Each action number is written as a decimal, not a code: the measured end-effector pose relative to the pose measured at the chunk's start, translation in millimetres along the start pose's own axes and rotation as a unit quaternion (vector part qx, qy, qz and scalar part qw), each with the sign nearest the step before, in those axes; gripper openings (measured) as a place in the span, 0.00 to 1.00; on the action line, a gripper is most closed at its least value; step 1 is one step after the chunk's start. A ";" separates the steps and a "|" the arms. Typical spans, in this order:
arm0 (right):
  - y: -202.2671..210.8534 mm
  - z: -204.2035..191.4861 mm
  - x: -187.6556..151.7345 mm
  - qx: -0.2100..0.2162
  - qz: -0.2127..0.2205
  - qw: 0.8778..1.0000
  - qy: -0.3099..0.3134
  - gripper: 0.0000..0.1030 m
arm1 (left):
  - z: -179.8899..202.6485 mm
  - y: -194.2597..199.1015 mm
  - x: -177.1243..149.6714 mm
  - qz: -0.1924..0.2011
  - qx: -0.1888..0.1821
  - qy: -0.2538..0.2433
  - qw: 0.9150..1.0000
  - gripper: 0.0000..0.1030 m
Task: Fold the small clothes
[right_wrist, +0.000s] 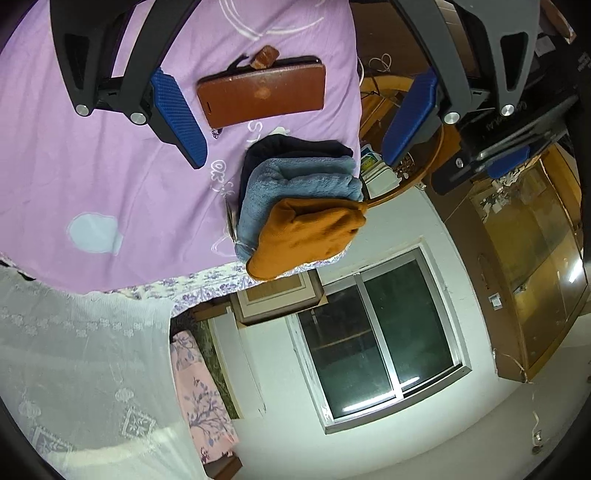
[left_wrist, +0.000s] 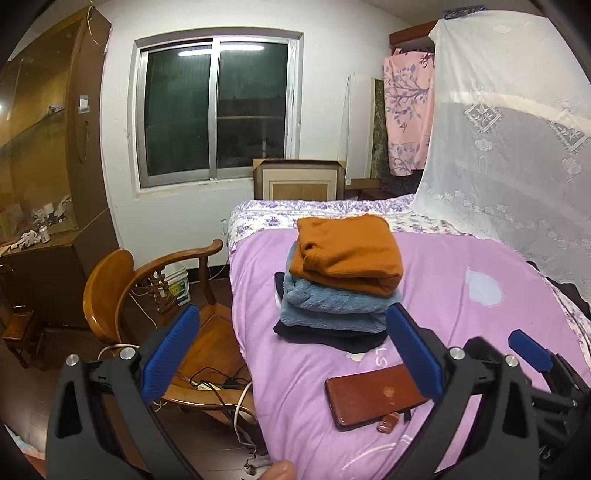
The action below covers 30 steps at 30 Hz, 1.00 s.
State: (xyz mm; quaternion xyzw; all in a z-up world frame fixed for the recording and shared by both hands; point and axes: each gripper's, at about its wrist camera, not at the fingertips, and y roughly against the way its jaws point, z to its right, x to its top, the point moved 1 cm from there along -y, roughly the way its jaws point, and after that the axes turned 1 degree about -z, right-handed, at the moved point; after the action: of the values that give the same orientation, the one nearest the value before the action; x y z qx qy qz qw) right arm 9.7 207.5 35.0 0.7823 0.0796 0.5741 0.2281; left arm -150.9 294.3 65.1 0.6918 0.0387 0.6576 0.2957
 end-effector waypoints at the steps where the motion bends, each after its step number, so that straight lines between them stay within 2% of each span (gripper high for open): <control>1: 3.3 -1.1 -0.1 -0.001 0.002 1.000 0.002 0.94 | 0.5 5.4 -0.2 0.004 0.002 0.001 1.000 0.96; 10: 26.3 -2.9 1.7 -0.008 0.021 1.000 0.009 0.94 | 4.8 20.9 -3.7 -0.001 -0.003 0.016 1.000 0.96; 17: 20.5 -0.5 -1.5 -0.028 0.019 0.999 0.014 0.95 | 4.1 10.4 -8.9 -0.012 0.001 0.027 1.000 0.96; 23: 13.0 -1.2 -5.5 -0.037 0.014 0.999 0.015 0.96 | -1.1 -5.0 -15.7 -0.043 -0.006 0.046 0.998 0.96; 30: 13.6 0.8 -5.8 -0.034 0.013 0.999 0.010 0.96 | -0.6 0.6 -18.6 -0.010 0.002 0.051 0.999 0.96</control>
State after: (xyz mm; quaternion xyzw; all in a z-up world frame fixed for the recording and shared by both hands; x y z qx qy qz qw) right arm 6.6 193.0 35.9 0.7695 0.0520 0.5871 0.2460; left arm -154.2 285.8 48.9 0.6572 0.0617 0.6893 0.2984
